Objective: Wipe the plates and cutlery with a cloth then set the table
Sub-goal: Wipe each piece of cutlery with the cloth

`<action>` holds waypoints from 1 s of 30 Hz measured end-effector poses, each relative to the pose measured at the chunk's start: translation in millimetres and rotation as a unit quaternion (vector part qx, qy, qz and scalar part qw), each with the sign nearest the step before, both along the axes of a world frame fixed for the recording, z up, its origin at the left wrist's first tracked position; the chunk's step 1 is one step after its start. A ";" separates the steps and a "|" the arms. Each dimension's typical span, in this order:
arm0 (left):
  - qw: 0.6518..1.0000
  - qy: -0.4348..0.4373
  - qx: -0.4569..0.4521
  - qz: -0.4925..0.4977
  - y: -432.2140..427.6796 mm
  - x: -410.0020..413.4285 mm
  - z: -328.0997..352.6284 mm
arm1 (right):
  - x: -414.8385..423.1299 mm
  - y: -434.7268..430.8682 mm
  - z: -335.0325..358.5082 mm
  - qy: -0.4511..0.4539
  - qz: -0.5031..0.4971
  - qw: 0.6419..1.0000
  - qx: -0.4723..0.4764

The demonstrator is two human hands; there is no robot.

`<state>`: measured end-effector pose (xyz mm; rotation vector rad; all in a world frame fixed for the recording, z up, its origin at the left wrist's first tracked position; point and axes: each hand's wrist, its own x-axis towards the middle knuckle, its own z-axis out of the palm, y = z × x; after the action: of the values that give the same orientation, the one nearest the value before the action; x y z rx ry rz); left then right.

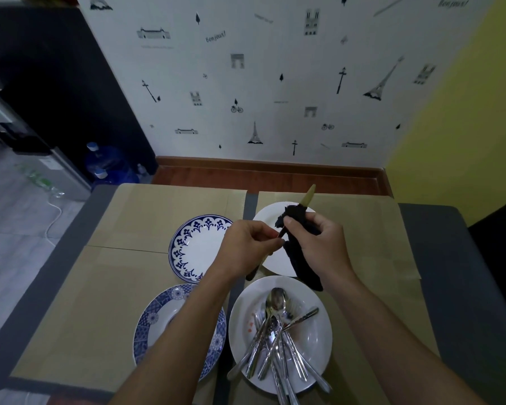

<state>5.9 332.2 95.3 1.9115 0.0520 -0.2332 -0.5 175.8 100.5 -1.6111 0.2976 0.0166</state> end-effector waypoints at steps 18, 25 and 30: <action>0.991 -0.018 0.125 -0.033 3.9 -5.2 -1.5 | -3.1 -1.7 -3.9 0.031 -0.018 0.999 0.008; 0.988 0.004 0.144 -0.057 18.6 -14.6 -13.8 | -0.2 -7.3 -16.6 0.028 -0.055 0.998 0.021; 0.987 0.008 0.151 -0.051 34.9 -22.3 -29.6 | -0.9 -6.4 -18.3 0.026 -0.081 0.996 0.023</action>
<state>-16.4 367.1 65.7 2.2175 -0.0011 -0.3240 -1.4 169.4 82.1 -1.5381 0.4630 -0.0586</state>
